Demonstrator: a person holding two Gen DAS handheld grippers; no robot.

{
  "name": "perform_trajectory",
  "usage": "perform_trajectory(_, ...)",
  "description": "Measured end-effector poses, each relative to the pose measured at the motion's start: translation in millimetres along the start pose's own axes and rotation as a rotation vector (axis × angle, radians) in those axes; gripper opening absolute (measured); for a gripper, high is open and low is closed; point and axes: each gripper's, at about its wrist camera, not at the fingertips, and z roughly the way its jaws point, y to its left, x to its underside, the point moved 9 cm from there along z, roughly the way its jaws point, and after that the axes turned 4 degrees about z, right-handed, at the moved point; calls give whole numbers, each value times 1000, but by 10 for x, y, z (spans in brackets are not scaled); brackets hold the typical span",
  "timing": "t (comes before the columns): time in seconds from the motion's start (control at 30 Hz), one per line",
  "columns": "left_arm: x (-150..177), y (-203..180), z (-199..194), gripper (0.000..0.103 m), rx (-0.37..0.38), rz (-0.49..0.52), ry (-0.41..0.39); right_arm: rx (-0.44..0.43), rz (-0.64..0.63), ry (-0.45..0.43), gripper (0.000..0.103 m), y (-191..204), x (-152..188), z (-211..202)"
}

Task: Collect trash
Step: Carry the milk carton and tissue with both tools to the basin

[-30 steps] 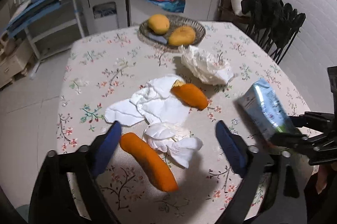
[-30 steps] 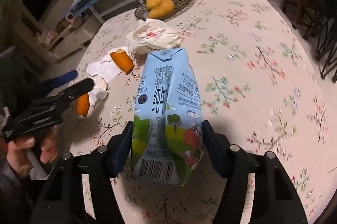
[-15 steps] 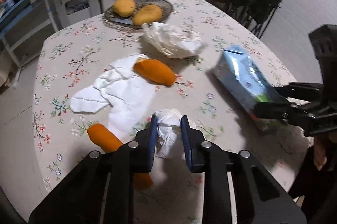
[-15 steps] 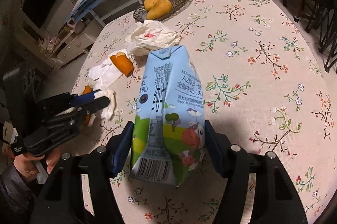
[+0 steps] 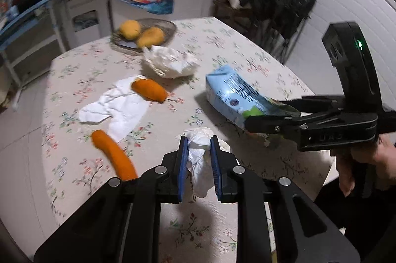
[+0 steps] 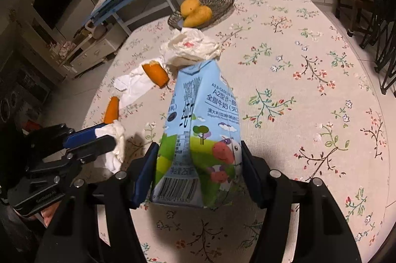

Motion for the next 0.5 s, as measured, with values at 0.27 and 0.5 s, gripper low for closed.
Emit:
perform_trajectory(0.27,89,66,-212,18,-87,-93,-30,60,-34,27,61,-24,97,71)
perform_trajectory(0.5,238,145,-237,18,-96,-144,-7,106,-43,-3,62,-41,100,146)
